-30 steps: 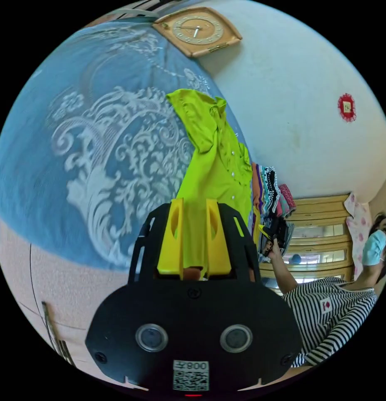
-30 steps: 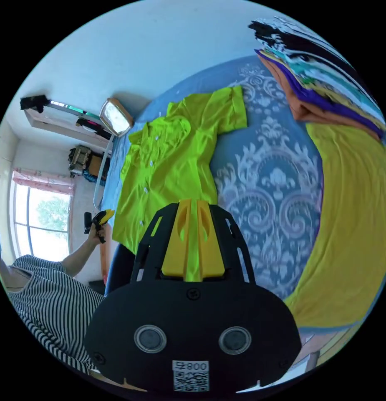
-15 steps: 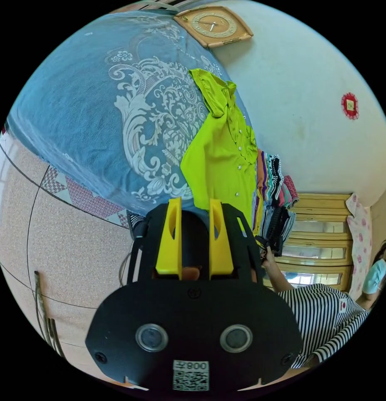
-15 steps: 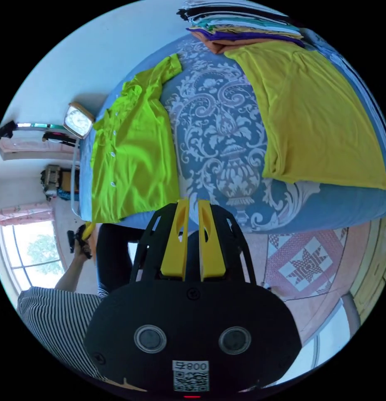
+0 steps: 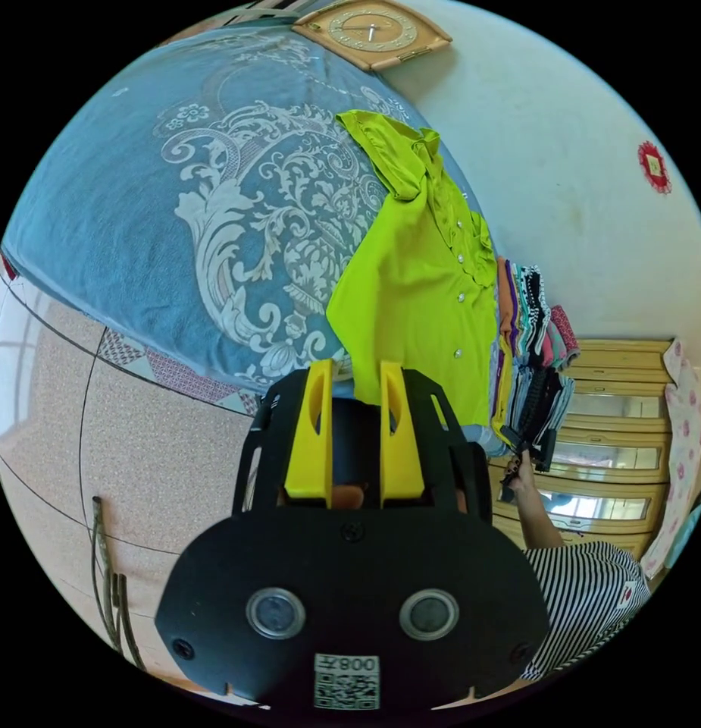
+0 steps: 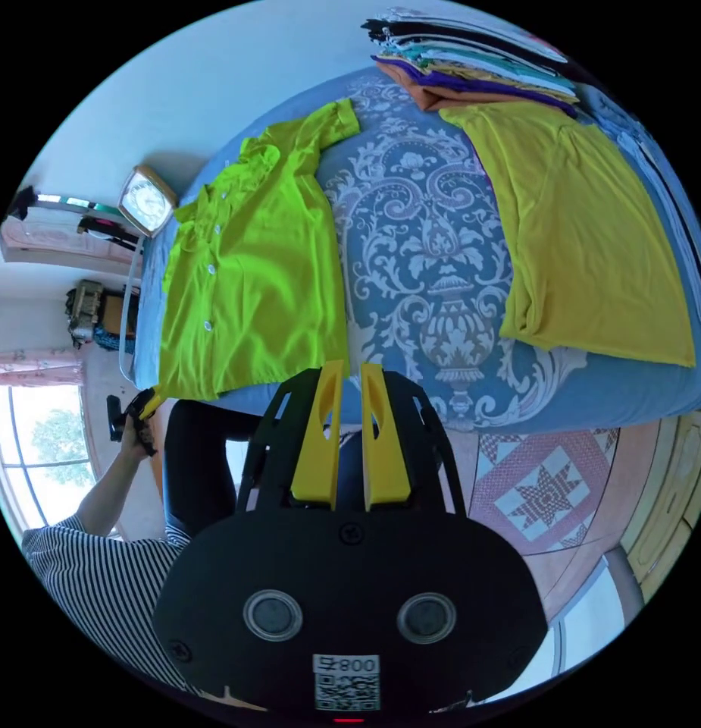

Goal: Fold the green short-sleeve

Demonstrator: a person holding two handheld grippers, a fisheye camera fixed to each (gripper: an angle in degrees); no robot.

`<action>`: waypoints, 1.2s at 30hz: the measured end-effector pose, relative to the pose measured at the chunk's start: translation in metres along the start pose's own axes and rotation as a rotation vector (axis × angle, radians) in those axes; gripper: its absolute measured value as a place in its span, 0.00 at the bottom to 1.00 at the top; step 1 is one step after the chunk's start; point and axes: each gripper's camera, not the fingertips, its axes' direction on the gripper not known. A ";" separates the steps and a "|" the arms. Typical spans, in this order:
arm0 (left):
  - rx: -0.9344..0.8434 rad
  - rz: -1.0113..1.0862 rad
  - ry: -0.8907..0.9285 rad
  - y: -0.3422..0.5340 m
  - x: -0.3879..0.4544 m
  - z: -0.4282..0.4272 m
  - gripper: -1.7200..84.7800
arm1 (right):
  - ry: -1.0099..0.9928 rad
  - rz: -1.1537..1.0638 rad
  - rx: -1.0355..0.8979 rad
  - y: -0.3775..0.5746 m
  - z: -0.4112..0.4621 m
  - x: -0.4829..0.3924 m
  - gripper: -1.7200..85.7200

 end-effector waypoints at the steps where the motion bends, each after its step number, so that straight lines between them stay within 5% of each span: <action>1: -0.003 0.001 0.009 0.004 0.001 0.003 0.13 | 0.005 -0.007 0.014 0.004 -0.006 -0.008 0.08; 22: 0.012 -0.047 0.013 0.067 -0.013 0.032 0.04 | 0.139 -0.022 -0.084 0.064 -0.027 -0.066 0.04; 36: 0.209 0.192 0.253 0.097 0.010 -0.068 0.03 | -0.142 -0.197 0.101 0.110 -0.186 -0.050 0.02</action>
